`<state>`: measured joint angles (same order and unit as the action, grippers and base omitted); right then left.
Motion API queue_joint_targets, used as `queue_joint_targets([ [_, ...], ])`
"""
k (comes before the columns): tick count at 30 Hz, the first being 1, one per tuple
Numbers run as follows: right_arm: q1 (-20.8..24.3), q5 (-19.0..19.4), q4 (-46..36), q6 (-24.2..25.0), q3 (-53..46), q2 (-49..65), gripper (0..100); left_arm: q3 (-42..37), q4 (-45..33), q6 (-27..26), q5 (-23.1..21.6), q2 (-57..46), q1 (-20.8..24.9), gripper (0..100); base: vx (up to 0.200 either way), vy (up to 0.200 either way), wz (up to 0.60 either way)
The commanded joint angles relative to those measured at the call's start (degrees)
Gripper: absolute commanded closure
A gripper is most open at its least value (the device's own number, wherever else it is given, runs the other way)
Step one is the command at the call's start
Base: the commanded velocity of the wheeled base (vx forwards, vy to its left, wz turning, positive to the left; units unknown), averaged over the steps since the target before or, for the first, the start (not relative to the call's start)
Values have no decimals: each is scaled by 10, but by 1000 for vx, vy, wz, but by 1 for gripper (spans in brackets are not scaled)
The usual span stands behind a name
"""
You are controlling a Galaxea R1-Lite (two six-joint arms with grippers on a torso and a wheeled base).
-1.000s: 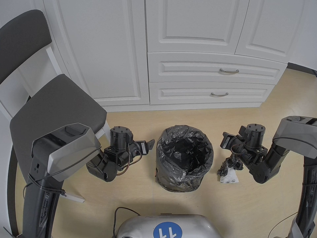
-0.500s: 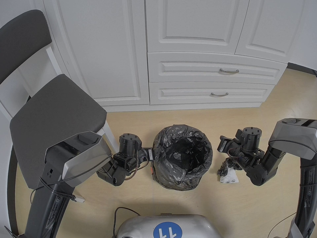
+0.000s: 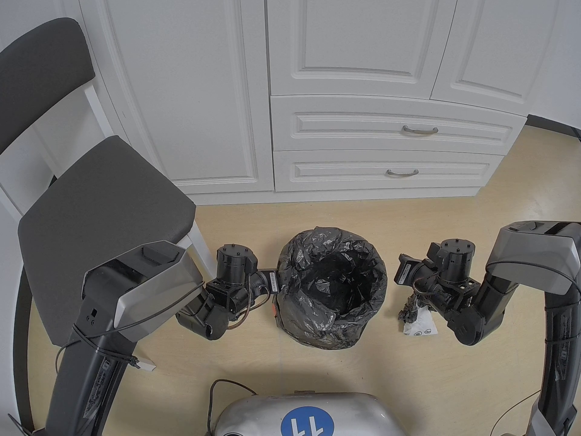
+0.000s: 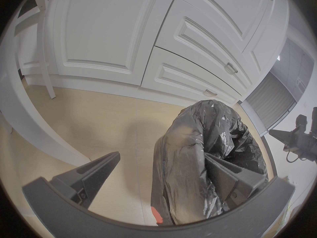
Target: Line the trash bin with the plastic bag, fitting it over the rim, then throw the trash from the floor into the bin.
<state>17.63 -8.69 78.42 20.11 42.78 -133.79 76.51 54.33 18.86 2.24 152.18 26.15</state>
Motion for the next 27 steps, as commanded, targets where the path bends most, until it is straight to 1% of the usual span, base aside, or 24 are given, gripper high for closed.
queue_joint_targets([
  [1, 0, 0, 1, 0, -2, 0, 100, -10, 1, 0, 0, -25, -5, 0, 0, 0, 0],
  [7, 0, 0, 2, -2, -6, 2, 100, -36, -5, -4, 0, -65, -11, 0, 0, 0, 0],
  [21, 7, -1, 10, -11, -16, 8, 100, -41, 0, -5, -5, -62, -13, 0, 0, 0, 0],
  [24, 11, -1, 18, -11, -20, 7, 100, -58, 5, -2, -6, -73, -6, 0, 0, 0, 0],
  [27, 17, 0, 19, -11, -21, 6, 100, -77, 21, -1, -6, -85, 18, 0, 0, 0, 0],
])
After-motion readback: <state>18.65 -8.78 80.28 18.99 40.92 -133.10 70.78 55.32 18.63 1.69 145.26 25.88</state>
